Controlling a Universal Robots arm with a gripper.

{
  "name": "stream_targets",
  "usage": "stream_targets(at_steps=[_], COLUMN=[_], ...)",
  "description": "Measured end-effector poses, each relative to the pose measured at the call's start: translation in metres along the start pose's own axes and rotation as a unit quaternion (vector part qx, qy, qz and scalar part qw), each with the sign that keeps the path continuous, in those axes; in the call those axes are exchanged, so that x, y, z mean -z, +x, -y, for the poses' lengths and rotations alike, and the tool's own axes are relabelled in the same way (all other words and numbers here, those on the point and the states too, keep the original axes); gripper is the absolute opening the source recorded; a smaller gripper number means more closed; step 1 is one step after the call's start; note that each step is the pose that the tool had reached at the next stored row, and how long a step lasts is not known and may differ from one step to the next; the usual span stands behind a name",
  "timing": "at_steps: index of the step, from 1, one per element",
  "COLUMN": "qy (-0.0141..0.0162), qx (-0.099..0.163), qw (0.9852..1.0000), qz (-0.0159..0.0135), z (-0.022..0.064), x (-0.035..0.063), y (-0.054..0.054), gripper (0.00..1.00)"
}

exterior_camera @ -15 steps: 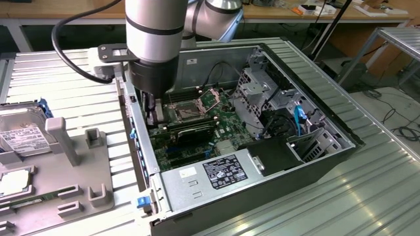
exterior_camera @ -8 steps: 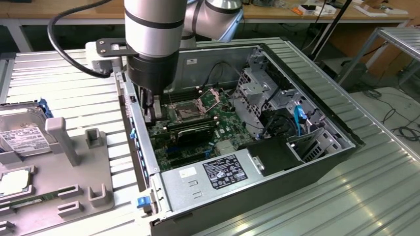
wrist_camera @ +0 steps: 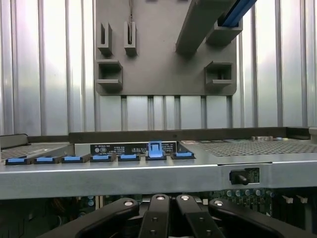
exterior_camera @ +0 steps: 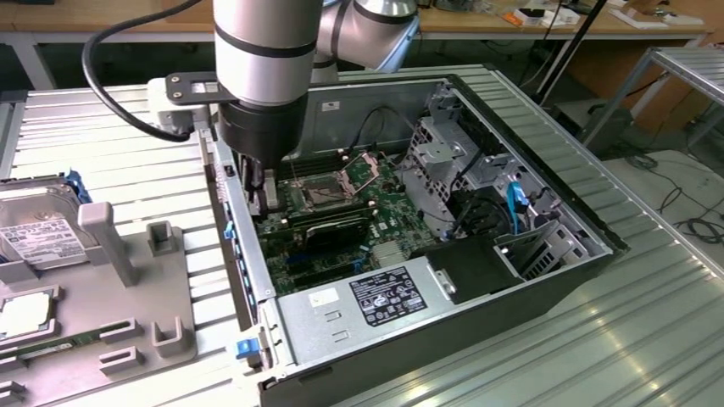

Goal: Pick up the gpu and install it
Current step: 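Press down on the gpu until it lock into place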

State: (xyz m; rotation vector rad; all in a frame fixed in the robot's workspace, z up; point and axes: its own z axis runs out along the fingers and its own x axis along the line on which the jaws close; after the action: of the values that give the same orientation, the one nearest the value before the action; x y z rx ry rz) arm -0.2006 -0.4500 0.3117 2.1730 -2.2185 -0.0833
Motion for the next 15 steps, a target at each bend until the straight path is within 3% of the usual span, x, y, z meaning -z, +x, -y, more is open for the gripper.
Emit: stream_targets(at_steps=[10,15], qy=[-0.0001,0.0009], qx=[-0.003,-0.005], qw=[1.0000,1.0000], qz=[-0.0001,0.0030], z=[-0.0045,-0.0047], x=[-0.0026,-0.0066], y=[0.0036,0.0045], gripper=[0.11,0.11])
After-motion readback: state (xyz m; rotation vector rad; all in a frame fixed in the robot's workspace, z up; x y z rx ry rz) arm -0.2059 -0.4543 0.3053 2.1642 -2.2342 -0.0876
